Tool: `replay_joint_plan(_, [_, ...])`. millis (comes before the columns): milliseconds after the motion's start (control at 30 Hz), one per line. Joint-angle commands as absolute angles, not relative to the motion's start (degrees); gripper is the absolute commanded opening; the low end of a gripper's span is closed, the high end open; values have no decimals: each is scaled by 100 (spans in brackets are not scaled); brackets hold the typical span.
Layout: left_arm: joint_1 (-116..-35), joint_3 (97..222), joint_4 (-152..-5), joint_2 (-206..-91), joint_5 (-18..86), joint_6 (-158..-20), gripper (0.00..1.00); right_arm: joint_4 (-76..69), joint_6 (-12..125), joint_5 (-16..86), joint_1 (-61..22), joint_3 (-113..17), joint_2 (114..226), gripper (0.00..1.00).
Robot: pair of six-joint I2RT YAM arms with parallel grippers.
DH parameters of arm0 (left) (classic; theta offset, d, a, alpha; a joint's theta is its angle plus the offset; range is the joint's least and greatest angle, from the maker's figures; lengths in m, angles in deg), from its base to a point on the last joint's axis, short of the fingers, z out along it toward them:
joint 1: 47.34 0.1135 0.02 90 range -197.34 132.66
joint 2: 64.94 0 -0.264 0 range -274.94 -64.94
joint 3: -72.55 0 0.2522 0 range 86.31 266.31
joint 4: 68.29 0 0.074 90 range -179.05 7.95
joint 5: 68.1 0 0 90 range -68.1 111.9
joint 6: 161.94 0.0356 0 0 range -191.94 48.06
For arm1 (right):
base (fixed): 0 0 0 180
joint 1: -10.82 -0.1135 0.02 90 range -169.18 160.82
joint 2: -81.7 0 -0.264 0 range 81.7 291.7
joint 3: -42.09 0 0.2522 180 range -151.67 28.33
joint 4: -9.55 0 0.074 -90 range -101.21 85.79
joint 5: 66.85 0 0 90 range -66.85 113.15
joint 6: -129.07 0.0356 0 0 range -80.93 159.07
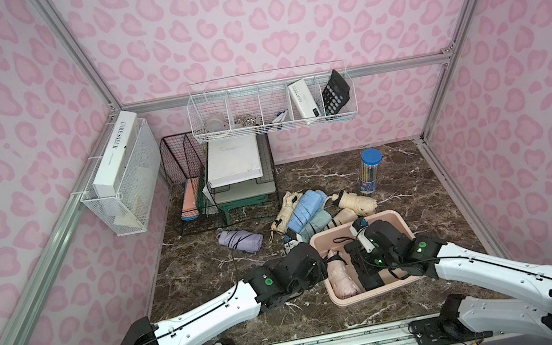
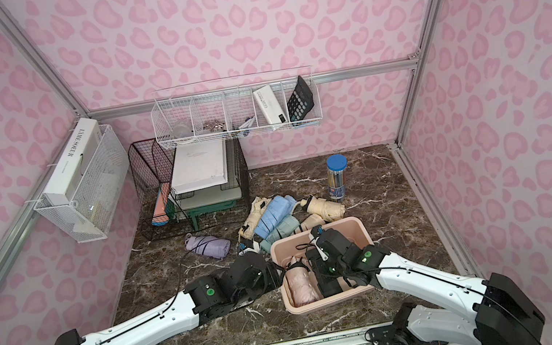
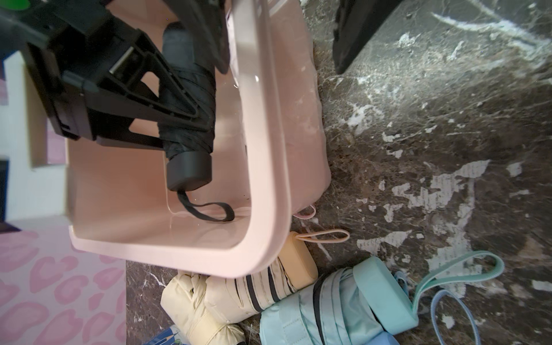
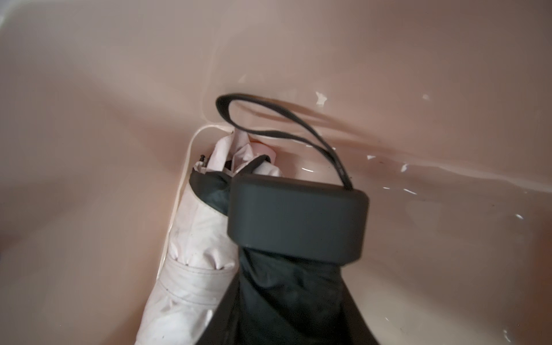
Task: Put the umbrella into the storage box
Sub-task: Place the umbrella in the storage box.
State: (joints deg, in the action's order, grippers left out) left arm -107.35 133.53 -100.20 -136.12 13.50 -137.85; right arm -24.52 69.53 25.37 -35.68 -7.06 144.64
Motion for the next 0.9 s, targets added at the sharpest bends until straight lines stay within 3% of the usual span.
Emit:
replay_joint_plan(0, [-10737,13409,-9892,-13716,1417,-13803,51,-1928,7006,2562,-3559,-644,14558,15])
replay_joint_plan(333, [-10735,13397,-9958,-13822,1390,-13849,40,-1523,7008,2697,-3505,-569,15250,19])
replay_joint_plan(500, [-10740,13440,-10002,-13864,1391,-13821,39,-1517,7057,2674,-3505,-583,15312,49])
replay_joint_plan(600, [-10737,13496,-10029,-13894,1395,-13770,39,-1723,7049,2591,-3501,-649,15140,62])
replay_joint_plan(700, [-10736,13554,-10088,-13929,1392,-13729,38,-2047,7029,2568,-3489,-773,14895,68])
replay_joint_plan(867, [-10737,13566,-10092,-13949,1404,-13733,36,-2442,7094,2541,-3461,-831,14575,65])
